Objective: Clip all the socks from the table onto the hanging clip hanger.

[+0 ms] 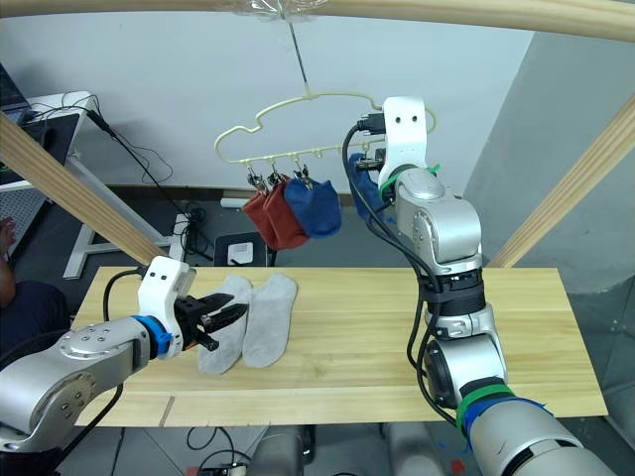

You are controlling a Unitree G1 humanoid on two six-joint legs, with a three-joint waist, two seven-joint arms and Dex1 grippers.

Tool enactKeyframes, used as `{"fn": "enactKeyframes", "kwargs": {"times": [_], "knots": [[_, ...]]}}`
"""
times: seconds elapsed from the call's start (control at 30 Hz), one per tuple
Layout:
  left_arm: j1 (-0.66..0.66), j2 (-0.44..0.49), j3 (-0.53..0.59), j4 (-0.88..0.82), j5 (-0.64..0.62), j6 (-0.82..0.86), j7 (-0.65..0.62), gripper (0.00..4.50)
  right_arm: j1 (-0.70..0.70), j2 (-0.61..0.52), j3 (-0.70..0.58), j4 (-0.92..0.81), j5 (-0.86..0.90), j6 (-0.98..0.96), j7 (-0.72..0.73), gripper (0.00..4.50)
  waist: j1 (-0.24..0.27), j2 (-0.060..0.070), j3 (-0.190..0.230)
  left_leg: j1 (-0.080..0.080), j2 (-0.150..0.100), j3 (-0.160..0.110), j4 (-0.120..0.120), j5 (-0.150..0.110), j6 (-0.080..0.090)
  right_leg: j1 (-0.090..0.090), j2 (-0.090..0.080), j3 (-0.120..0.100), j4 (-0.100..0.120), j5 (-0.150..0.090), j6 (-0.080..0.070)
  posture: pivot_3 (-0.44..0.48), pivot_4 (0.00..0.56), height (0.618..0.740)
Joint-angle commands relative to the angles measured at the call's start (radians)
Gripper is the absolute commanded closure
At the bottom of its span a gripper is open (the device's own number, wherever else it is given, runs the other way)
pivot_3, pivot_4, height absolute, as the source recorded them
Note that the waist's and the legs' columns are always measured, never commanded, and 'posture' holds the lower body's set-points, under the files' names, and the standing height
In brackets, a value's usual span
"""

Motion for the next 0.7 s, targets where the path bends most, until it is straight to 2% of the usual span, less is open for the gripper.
{"fn": "enactKeyframes", "kwargs": {"times": [0.03,0.2,0.4,0.6,0.7], "knots": [[-0.068,-0.059,-0.075,0.057,0.098,-0.063,-0.009,1.67,-0.022,0.005,-0.009,-0.062,-0.002,0.003,-0.008,4.41,0.0,0.001,0.001,0.0,0.0,0.0,0.0,0.0,0.0,0.0,0.0,0.0,0.0,0.0,0.0,-0.084,0.321,0.74],[-0.124,-0.129,-0.155,0.158,0.215,-0.124,-0.031,0.07,-0.018,0.007,-0.012,-0.075,-0.003,0.015,-0.011,4.41,-0.001,0.001,0.002,-0.001,0.0,0.0,0.0,0.0,0.0,0.0,0.0,0.0,0.0,0.0,0.0,-0.093,0.325,0.74],[-0.172,-0.173,-0.23,0.312,0.37,-0.239,-0.058,0.03,-0.013,0.006,-0.014,-0.088,-0.004,0.032,-0.014,4.41,-0.002,0.0,0.006,-0.001,-0.001,0.0,0.001,0.0,0.0,-0.002,0.0,0.0,0.006,0.0,0.0,-0.105,0.334,0.74],[-0.217,-0.225,-0.251,0.425,0.481,-0.331,-0.065,0.03,-0.012,0.005,-0.013,-0.099,-0.004,0.044,-0.014,4.41,-0.003,-0.001,0.014,0.0,-0.001,0.0,0.003,0.0,0.0,-0.003,0.0,0.0,0.01,0.0,0.0,-0.112,0.338,0.74],[-0.239,-0.263,-0.246,0.48,0.499,-0.352,-0.078,0.03,-0.011,0.005,-0.013,-0.1,-0.003,0.047,-0.013,4.41,-0.003,-0.001,0.017,0.0,-0.001,0.0,0.004,0.0,0.0,-0.003,0.0,0.0,0.012,0.0,0.0,-0.112,0.337,0.74]]}}
